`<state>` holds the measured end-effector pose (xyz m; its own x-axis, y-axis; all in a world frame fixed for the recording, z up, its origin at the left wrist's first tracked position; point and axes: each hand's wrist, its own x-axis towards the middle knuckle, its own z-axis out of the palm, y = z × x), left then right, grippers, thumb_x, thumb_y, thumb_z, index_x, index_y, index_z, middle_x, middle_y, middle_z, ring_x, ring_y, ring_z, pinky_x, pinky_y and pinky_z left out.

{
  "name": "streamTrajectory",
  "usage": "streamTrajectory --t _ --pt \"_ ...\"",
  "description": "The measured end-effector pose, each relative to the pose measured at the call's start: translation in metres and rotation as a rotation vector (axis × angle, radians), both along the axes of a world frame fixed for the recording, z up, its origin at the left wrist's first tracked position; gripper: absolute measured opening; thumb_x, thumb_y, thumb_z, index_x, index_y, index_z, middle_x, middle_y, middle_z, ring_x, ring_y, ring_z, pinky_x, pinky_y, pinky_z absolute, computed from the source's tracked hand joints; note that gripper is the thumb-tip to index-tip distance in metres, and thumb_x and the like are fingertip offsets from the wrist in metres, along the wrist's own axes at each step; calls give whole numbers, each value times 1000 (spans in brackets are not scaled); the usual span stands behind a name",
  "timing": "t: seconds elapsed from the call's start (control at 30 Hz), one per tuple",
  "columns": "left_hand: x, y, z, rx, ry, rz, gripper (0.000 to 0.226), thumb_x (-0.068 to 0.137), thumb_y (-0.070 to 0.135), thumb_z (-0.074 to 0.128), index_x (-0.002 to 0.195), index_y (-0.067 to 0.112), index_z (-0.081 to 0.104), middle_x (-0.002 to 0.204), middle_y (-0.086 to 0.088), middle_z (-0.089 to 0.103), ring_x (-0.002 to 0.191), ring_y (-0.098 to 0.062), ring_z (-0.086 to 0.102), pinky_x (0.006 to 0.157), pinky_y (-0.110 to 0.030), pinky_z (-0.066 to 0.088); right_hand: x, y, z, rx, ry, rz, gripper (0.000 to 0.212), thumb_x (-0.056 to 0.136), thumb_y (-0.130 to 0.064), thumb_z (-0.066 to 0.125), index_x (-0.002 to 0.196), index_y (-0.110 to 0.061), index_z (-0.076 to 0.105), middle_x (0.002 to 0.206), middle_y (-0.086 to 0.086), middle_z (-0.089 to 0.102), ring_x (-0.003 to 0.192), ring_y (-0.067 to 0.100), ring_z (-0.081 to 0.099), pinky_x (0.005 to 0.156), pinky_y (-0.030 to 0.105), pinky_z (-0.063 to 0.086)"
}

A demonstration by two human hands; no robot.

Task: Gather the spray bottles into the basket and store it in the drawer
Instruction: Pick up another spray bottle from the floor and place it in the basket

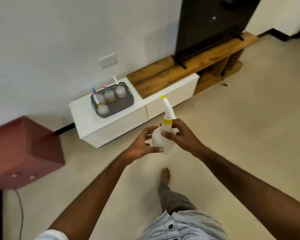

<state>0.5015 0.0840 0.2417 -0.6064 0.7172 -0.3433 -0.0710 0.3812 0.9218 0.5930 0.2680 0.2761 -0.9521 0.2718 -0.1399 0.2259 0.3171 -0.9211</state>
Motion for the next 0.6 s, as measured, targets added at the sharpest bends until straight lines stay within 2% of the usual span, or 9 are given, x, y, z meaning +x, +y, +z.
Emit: streamTrajectory --t 0.07,0.13,0.3,0.43,0.47,0.53,0.6 --pt "-34 -25 -6 -13 24 84 86 55 46 94 127 51 48 129 22 57 121 -8 58 90 -34 59 -51 -17 -4 -40 17 68 28 85 -27 77 112 -21 69 109 -2 57 110 13 57 89 30 49" --pt "-72 -45 -10 -15 38 181 85 54 46 94 126 51 47 123 25 58 115 -4 59 82 -26 59 -106 -34 -11 -44 -10 145 34 84 -27 78 116 -21 68 113 2 56 110 14 58 93 34 53" --pt "-165 -85 -23 -52 -11 295 87 59 36 94 131 48 46 127 23 60 117 -3 59 90 -25 56 -230 -55 -22 -68 -155 329 50 78 -26 83 122 -16 63 123 2 67 112 16 64 97 38 54" --pt "-227 -101 -38 -73 -61 288 85 67 22 92 135 44 45 128 30 57 118 5 55 86 -7 46 -303 -64 -35 -11 -246 446 53 79 -26 82 127 -17 62 123 -1 70 115 15 64 92 29 54" --pt "-245 -105 -46 -84 -66 292 87 68 21 91 139 39 44 132 25 56 123 1 53 90 -9 45 -323 -69 -41 0 -258 460 52 79 -26 83 127 -17 63 122 0 70 115 15 64 91 29 53" --pt "-276 -109 -58 -108 -51 293 91 70 22 90 145 29 40 142 12 52 131 -8 47 101 -21 43 -357 -76 -54 34 -265 444 52 79 -24 83 126 -14 63 122 1 70 114 16 64 96 32 52" --pt "-311 -113 -72 -147 -31 300 88 75 23 86 148 24 37 148 6 47 135 -10 43 106 -28 38 -390 -79 -71 75 -246 381 52 78 -18 83 125 -11 63 123 5 68 114 19 63 100 36 49"
